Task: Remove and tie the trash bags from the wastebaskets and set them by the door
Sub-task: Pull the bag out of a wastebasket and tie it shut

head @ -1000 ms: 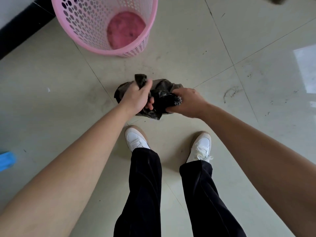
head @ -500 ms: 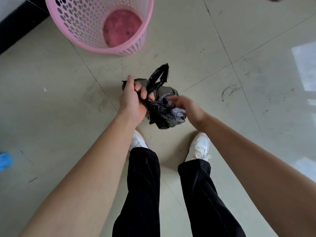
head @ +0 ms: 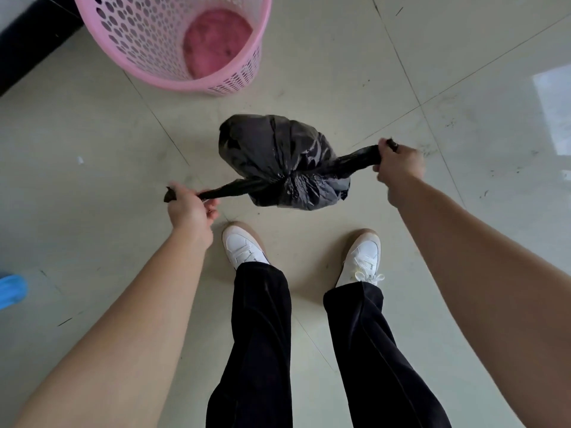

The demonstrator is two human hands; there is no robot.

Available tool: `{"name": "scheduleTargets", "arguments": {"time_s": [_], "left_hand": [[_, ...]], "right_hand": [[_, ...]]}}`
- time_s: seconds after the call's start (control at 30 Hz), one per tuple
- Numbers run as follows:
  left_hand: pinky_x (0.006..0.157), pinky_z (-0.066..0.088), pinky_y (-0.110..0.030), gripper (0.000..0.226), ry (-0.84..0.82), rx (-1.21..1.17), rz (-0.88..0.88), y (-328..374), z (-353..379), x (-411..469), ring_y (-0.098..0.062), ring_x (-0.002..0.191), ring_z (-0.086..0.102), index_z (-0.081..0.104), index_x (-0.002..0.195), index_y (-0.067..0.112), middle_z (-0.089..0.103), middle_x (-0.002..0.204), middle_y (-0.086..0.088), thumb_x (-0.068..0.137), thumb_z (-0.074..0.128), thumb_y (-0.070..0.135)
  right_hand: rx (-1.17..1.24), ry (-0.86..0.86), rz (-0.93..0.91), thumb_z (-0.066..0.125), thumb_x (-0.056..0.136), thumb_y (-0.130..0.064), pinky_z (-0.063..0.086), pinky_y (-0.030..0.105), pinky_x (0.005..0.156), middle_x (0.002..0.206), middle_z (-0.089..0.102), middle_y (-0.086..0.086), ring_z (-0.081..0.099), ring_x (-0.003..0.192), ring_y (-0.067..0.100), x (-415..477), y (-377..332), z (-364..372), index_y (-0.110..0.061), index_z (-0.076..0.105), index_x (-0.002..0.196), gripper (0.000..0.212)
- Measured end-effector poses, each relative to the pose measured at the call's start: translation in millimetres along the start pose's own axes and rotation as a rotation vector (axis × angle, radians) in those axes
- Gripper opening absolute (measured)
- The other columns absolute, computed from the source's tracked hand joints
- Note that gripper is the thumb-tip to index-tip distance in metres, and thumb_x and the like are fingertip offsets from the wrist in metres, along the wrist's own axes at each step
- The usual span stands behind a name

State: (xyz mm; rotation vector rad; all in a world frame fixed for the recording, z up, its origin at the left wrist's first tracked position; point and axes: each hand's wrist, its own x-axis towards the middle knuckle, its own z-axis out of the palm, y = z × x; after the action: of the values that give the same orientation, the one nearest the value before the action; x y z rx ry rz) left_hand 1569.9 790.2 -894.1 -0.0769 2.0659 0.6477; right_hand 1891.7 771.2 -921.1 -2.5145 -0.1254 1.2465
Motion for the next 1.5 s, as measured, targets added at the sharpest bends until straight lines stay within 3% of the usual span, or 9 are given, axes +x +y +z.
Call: {"name": "scheduleTargets", "arguments": {"time_s": [0.17,0.27,0.4,0.57,0.7,0.83,1.03,1.3,1.5], "left_hand": [[0.055,0.044,-0.026,0.038,-0.223,0.016,-0.019,-5.2,23.8,-17.0,-0.017,0.066,0.066,0.046,0.088,0.016,0.064,0.085,-0.006,0.099,0.047,0.053],[0.064,0.048,-0.025,0.033,-0.296,0.088,0.004,-8.4,33.1,-19.8,-0.011,0.076,0.061,0.059,0.101,0.019,0.060,0.092,0.002,0.086,0.072,0.045],[0.078,0.049,-0.029,0.091,-0.356,0.309,0.032,-20.4,39.4,-17.4,-0.009,0.099,0.057,0.034,0.149,0.018,0.054,0.130,0.000,0.076,0.080,0.050],[0.111,0.038,-0.042,0.086,-0.417,0.735,0.393,-22.0,75.4,-13.8,-0.025,0.136,0.040,0.037,0.143,0.018,0.032,0.149,-0.007,0.079,0.066,0.067],[0.096,0.045,-0.040,0.028,-0.369,0.480,0.736,-2.5,103.8,-23.6,-0.016,0.100,0.056,0.057,0.097,0.015,0.058,0.105,-0.005,0.100,0.045,0.039],[0.098,0.051,-0.042,0.016,-0.500,0.168,0.625,17.5,117.0,-32.5,-0.019,0.098,0.069,0.062,0.092,0.021,0.076,0.090,0.000,0.097,0.048,0.026],[0.061,0.051,-0.028,0.018,-0.548,0.247,0.590,8.0,107.4,-40.4,-0.010,0.049,0.051,0.047,0.084,0.009,0.045,0.051,0.005,0.101,0.047,0.017],[0.060,0.047,-0.026,0.021,-0.448,0.460,0.615,0.1,87.5,-23.9,-0.003,0.044,0.051,0.055,0.096,0.014,0.048,0.062,0.003,0.105,0.038,0.023],[0.067,0.054,-0.025,0.025,-0.430,0.329,0.625,17.4,86.1,-26.9,-0.007,0.049,0.049,0.058,0.087,0.016,0.048,0.056,0.008,0.102,0.040,0.007]], "right_hand": [[0.569,-0.349,0.068,0.070,0.089,-0.034,0.054,0.023,0.071,0.091,0.060,0.006,0.061,0.069,0.013,-12.2,2.5,8.1,-0.006,0.062,0.102,0.032],[0.353,-0.478,0.115,0.077,0.078,-0.049,0.055,0.032,0.088,0.114,0.057,0.005,0.062,0.099,0.016,-17.9,5.0,17.9,-0.009,0.058,0.115,0.058],[0.029,-0.520,0.108,0.069,0.066,-0.072,0.048,0.038,0.094,0.133,0.058,0.001,0.054,0.121,0.020,-25.9,6.7,37.8,-0.016,0.057,0.127,0.083],[0.048,-0.441,0.163,0.048,0.069,-0.085,0.030,0.047,0.099,0.153,0.037,0.004,0.036,0.139,0.028,-14.4,-11.9,57.1,-0.020,0.038,0.148,0.103],[0.170,-0.434,0.112,0.052,0.083,-0.073,0.029,0.049,0.110,0.148,0.045,0.001,0.040,0.137,0.026,-2.5,-20.5,69.2,-0.020,0.042,0.145,0.082],[0.321,-0.334,-0.006,0.067,0.077,-0.062,0.046,0.042,0.101,0.100,0.064,0.002,0.060,0.103,0.022,-3.7,-33.4,78.1,-0.017,0.060,0.107,0.055],[0.358,-0.328,-0.145,0.080,0.072,-0.050,0.056,0.027,0.083,0.096,0.071,-0.009,0.068,0.087,0.007,-9.5,-39.8,72.2,-0.019,0.062,0.093,0.042],[-0.379,-0.205,-0.609,0.050,0.093,-0.054,0.039,0.044,0.105,0.123,0.060,0.004,0.052,0.116,0.025,-18.2,-32.7,77.3,-0.017,0.063,0.116,0.045],[-0.728,-0.167,-1.138,0.040,0.102,-0.015,0.035,0.035,0.074,0.107,0.062,0.015,0.053,0.099,0.032,-25.1,-8.2,60.9,-0.005,0.053,0.116,0.022]]}}
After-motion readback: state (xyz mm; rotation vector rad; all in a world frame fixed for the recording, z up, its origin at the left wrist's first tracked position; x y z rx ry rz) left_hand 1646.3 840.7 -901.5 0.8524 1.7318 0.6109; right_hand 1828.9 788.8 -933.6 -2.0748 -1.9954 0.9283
